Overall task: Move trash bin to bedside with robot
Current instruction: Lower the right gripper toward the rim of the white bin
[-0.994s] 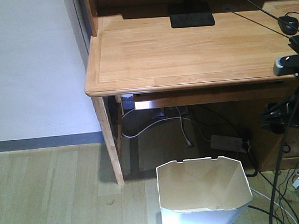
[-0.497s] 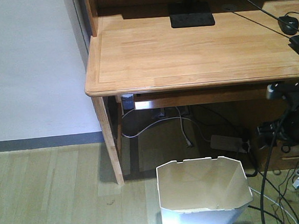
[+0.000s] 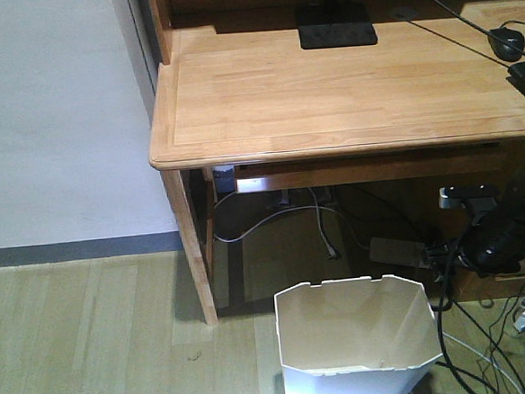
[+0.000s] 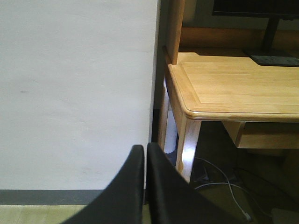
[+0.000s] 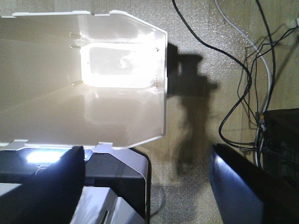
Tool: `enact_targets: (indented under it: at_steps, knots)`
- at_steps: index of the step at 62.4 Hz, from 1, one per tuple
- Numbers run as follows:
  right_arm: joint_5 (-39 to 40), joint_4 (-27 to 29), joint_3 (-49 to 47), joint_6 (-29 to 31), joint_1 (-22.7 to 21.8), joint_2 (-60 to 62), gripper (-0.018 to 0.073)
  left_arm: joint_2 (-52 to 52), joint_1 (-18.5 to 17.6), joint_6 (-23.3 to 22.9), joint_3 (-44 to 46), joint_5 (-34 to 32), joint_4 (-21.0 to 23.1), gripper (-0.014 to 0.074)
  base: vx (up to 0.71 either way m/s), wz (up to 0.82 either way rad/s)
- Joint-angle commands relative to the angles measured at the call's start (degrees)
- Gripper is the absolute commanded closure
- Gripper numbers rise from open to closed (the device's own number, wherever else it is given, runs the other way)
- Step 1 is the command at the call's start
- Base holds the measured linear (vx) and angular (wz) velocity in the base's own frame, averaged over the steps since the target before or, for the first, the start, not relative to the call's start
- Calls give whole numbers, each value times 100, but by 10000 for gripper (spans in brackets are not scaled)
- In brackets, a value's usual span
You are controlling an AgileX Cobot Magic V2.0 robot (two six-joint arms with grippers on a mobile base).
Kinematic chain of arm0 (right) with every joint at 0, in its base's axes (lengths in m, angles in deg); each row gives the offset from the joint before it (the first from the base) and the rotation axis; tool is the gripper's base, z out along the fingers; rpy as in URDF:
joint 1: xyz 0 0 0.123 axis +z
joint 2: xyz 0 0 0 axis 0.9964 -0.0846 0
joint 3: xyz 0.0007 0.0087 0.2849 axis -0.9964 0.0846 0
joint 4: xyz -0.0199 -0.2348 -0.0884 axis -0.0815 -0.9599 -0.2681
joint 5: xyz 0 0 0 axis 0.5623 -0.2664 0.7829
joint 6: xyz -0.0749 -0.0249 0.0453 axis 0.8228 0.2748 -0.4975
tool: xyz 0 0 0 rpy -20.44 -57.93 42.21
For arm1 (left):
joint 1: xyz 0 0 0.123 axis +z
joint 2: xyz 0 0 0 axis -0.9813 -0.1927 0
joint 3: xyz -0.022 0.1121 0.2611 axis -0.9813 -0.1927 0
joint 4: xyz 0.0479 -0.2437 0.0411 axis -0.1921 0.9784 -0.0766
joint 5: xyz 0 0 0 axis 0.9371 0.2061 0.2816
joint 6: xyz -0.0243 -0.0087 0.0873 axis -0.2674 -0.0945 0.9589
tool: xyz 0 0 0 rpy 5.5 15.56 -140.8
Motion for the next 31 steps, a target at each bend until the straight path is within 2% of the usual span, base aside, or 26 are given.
enact_targets:
  at_steps: [1, 31]
  knots:
    - [101, 30, -390, 145, -25, -159, 31, 81, -1, -32, -107, -396, 25, 602, 0, 0]
    - [-252, 30, -2113, 343, -25, -2317, 31, 81, -1, -32, -107, -396, 25, 602, 0, 0]
